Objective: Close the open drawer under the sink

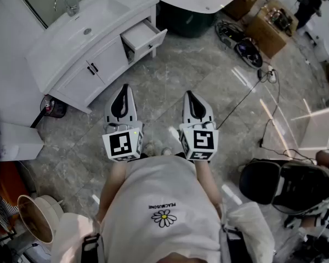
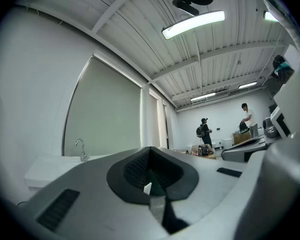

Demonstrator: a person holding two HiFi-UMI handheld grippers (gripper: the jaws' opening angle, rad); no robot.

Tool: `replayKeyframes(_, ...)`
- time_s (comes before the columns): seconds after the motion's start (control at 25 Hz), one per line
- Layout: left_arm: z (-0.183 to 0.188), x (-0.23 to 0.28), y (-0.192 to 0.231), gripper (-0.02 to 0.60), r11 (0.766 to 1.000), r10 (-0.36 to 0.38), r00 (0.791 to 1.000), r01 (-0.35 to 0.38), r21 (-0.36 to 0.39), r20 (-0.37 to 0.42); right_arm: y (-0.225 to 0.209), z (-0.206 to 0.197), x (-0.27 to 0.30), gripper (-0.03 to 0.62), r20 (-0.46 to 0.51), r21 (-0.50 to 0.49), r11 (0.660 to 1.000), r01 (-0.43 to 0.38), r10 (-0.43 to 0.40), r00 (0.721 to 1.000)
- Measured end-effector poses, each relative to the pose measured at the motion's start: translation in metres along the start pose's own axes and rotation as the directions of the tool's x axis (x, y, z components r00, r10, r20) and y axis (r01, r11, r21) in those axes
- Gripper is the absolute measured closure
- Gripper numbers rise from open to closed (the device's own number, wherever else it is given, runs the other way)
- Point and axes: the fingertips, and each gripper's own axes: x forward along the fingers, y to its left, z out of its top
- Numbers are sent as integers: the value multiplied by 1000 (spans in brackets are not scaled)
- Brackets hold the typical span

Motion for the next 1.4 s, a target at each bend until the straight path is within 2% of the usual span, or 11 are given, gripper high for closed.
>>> replayKeyframes(0.48, 4, -2, -3, 561, 1000, -5, 1000, 5, -20, 2, -6, 7, -3, 566, 10, -24, 1000, 11, -10, 1000)
replayKeyframes(0.68, 3, 1, -4, 561, 1000, -5, 1000, 5, -17, -6, -10, 7, -3, 566, 29, 17, 1000, -9, 9, 1000)
replayKeyframes(1.0, 4, 11, -12, 561, 999, 24, 1000, -24, -30, -17, -39, 1, -6, 565, -20, 27, 999, -20, 20, 1000)
replayKeyframes(1.16, 10, 17, -29, 561, 999, 35, 999, -35, -37, 5, -64, -5, -11, 565, -23, 27, 999, -39, 39, 999)
replayKeyframes(1.4, -12, 28, -37, 561, 999, 7, 1000, -7, -52, -9, -75, -24, -16, 565, -44, 53, 998, -18, 21, 999)
